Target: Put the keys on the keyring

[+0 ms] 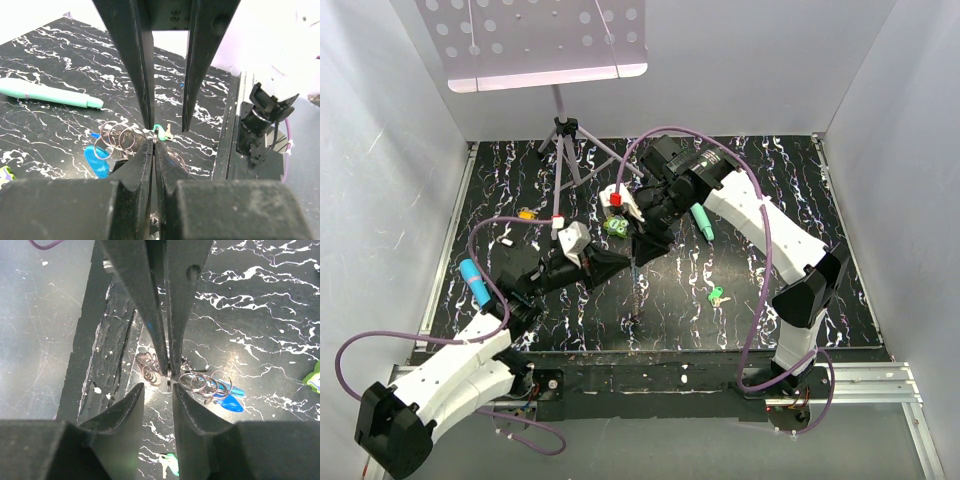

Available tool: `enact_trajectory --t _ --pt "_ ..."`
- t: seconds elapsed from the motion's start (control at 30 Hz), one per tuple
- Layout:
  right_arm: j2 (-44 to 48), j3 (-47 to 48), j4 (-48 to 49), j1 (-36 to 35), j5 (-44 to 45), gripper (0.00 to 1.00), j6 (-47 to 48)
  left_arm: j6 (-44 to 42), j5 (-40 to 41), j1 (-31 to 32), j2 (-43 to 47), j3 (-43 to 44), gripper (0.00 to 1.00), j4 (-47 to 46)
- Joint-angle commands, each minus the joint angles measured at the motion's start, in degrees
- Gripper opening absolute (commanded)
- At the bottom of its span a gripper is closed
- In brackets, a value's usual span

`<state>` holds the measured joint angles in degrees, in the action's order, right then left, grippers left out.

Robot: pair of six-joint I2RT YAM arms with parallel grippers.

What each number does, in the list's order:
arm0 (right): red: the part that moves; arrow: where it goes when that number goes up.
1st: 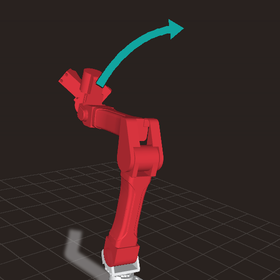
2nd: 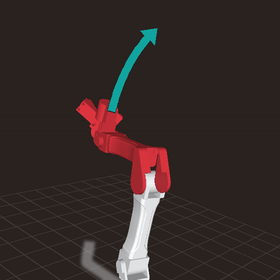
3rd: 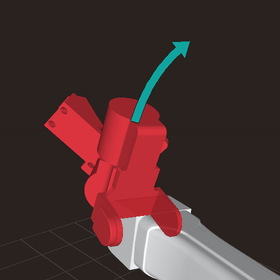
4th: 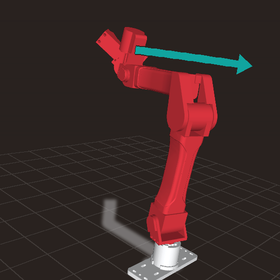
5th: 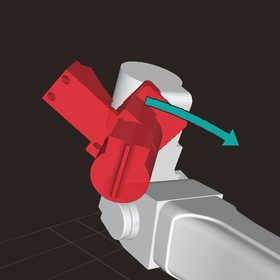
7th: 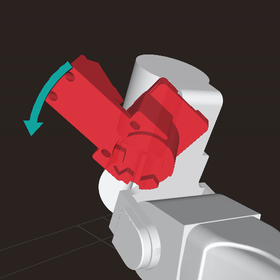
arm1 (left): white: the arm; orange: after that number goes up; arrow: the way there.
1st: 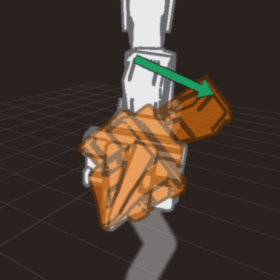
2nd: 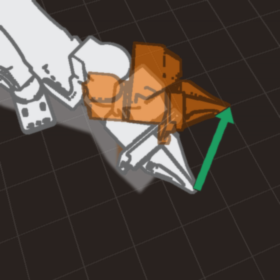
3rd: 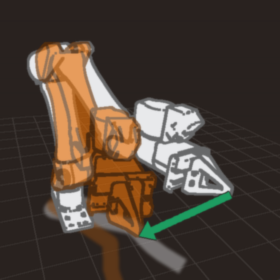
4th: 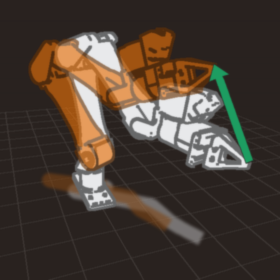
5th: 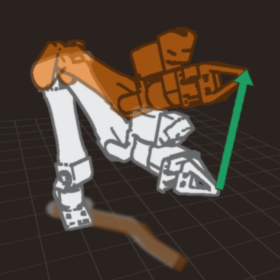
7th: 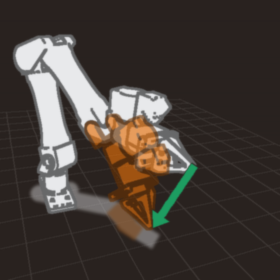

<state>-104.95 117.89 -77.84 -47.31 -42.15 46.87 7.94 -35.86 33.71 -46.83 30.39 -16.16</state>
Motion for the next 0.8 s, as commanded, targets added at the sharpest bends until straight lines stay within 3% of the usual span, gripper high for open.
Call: enact_trajectory --t 0.0,0.17,0.4,0.57,0.77 --pt "3.3 2.6 -9.9 1.8 -7.1 0.4 -0.8 12.8 4.6 0.1 5.9 -7.3 0.0 -19.4" --pt "5.5 3.6 -6.1 7.1 -16.7 0.43 -1.8 23.2 10.6 0.1 6.7 -14.8 0.0 -38.9" --pt "11.4 -6.3 10.5 8.0 -23.2 0.42 -10.0 32.1 17.5 0.1 0.1 -17.7 0.0 -60.2" --pt "11.9 -7.5 18.2 7.9 -23.5 0.39 -19.9 35.1 18.4 0.1 -4.1 -16.0 0.0 -67.4" --pt "12.6 -11.7 32.2 7.9 -23.8 0.36 -34.1 36.4 17.8 0.1 -5.6 -14.4 0.0 -68.7"
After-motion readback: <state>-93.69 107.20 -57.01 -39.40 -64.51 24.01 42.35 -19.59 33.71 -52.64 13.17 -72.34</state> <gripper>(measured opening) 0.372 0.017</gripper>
